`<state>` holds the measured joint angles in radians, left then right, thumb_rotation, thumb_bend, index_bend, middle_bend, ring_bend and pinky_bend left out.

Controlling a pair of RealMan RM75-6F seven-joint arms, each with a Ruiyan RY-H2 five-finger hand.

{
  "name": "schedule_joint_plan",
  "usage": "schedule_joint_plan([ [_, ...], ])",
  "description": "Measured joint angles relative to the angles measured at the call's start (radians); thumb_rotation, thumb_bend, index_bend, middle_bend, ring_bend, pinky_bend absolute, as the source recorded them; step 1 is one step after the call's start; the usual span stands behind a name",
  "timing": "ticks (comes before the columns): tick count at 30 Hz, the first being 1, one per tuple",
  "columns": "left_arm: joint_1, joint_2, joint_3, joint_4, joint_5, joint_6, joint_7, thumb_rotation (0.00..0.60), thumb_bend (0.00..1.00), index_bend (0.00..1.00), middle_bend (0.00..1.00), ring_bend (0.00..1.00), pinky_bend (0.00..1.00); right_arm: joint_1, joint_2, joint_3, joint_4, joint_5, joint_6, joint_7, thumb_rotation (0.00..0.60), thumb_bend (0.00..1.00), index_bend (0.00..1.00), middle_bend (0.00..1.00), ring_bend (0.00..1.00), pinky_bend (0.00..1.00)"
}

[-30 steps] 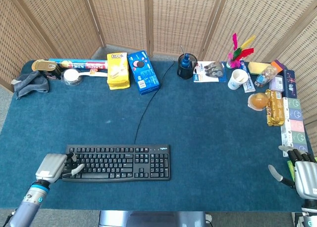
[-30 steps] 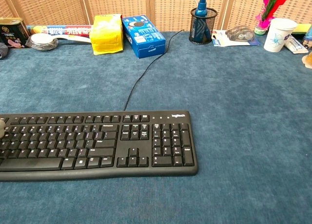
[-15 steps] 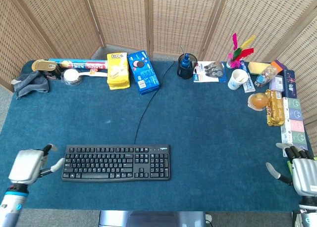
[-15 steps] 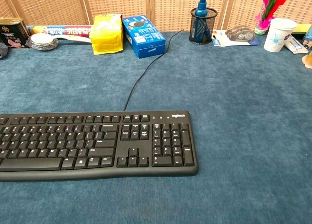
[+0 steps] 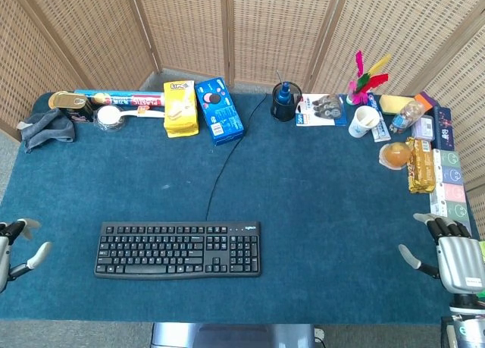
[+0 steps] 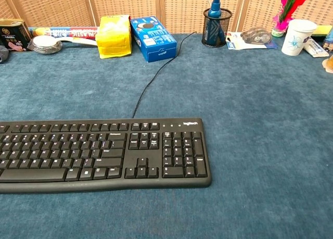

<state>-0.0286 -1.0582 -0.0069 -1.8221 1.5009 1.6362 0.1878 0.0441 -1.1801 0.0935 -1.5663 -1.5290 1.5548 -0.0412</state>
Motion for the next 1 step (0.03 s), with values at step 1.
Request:
schedule_joint_plan([
  [1, 0.000, 0.000, -0.001, 0.000, -0.001, -0.001, 0.000, 0.000, 0.15, 0.40, 0.53, 0.44, 0.43, 0.000, 0.001, 0.000, -0.002, 0.000, 0.000, -0.002, 0.000, 0.30, 0.26, 0.30, 0.28, 0.27],
])
